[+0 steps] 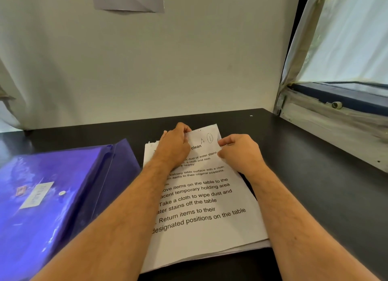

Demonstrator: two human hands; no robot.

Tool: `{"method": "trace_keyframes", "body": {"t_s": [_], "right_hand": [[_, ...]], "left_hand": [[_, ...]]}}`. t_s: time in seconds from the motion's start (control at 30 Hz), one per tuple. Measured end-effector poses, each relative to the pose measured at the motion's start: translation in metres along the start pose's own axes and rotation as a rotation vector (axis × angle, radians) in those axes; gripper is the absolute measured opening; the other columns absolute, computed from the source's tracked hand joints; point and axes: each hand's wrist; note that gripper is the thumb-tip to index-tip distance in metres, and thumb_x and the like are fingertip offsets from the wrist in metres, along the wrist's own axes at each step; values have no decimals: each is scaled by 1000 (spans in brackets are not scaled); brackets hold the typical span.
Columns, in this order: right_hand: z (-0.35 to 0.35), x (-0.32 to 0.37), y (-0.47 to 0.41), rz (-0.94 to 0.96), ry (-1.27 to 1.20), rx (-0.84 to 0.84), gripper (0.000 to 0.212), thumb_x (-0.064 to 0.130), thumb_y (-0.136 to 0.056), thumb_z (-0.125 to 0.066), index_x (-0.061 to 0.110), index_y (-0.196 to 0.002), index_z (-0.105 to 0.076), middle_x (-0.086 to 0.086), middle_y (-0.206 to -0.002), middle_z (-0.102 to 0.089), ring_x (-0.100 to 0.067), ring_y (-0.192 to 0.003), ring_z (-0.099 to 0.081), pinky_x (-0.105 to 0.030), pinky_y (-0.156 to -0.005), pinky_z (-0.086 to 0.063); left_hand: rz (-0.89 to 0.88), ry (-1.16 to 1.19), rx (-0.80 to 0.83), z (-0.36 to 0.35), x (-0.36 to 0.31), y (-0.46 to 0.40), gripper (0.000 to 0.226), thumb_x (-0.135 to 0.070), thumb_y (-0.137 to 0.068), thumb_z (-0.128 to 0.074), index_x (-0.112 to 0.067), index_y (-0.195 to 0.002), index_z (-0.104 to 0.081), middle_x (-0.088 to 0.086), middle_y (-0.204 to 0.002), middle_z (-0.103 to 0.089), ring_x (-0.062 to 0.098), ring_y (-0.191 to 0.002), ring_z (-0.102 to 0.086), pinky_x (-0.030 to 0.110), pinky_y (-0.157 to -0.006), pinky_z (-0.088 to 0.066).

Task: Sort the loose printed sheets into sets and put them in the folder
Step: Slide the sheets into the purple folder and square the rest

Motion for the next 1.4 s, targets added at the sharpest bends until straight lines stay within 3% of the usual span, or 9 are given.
{"method": "trace_keyframes", "body": {"t_s": [0.1, 0.23, 0.33, 0.43, 0.7, 0.9, 1.0, 1.13, 1.4], "right_hand": [[3, 0, 0, -15, -83, -13, 27, 11, -92, -67, 26, -114, -60, 1, -118, -67, -10, -85, -63, -24, -65, -52], [6, 0, 0, -24, -165, -21, 50, 14, -89, -72, 26, -133, -53, 4, -119, -59, -10, -80, -64, -24, -62, -52], [9, -4, -1, -43, -160, 45, 28, 19, -89, -70, 23, -117, -69, 3, -106, -74, -15, -86, -72, -33, -78, -59], [14, -2, 4, -44, -140, 146, 10, 21, -91, -67, 22, -95, -76, 4, -85, -78, -14, -79, -76, -32, -76, -58], [20, 15, 12, -66, -162, 332, 25, -2, -89, -54, 13, -105, -66, -11, -92, -77, -29, -81, -76, -49, -84, -60], [35, 12, 9, -108, -426, 191, 29, -5, -83, -56, 9, -105, -69, -16, -93, -76, -38, -84, -74, -56, -85, -59], [39, 11, 8, -171, -556, 160, 26, -5, -82, -56, 7, -102, -69, -17, -93, -77, -40, -87, -73, -56, -90, -56], [37, 16, 14, -195, -607, 131, 16, -2, -84, -60, 3, -98, -66, -18, -99, -75, -39, -93, -72, -52, -93, -55], [6, 37, 36, -154, -720, 326, 27, -1, -93, -53, 9, -116, -65, -17, -104, -75, -39, -95, -73, -55, -89, -57]], "left_hand": [[-3, 68, -48, 3, 0, 0, 13, -15, -103, -39, -26, -106, -46, -13, -86, -61, 10, -83, -62, 51, -105, -46], [-4, 95, -106, 9, -7, 4, 12, -11, -102, -42, -20, -103, -49, -7, -92, -62, 12, -85, -62, 27, -73, -52], [0, 147, -138, 15, -13, 4, 14, -8, -100, -42, -19, -99, -50, -7, -89, -62, 11, -80, -62, 21, -63, -47], [19, 231, -175, 22, -17, 4, 15, -3, -98, -40, -13, -102, -51, -5, -88, -60, 6, -74, -56, 17, -58, -41], [87, 360, -248, 43, -18, 3, 10, -8, -97, -52, -14, -105, -56, -8, -94, -61, 5, -82, -56, 11, -60, -40], [263, 318, -360, 85, -15, -2, 56, -28, -90, -71, -23, -139, -44, 2, -139, -52, 20, -111, -58, 32, -88, -47], [441, 436, -278, 113, -15, -3, 70, -39, -89, -71, -16, -148, -40, 9, -147, -48, 29, -129, -51, 42, -107, -41], [500, 631, -83, 139, -18, 18, 54, -55, -83, -71, -17, -121, -63, 7, -111, -73, 24, -99, -69, 50, -104, -46], [582, 838, 236, 154, 10, 86, 39, -23, -92, -62, -10, -129, -60, 17, -118, -71, 38, -108, -69, 57, -98, -50]]}}
Point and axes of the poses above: each hand's wrist, its own y-axis away from the middle knuckle, its own z-axis out of the back of the hand, x = y × z
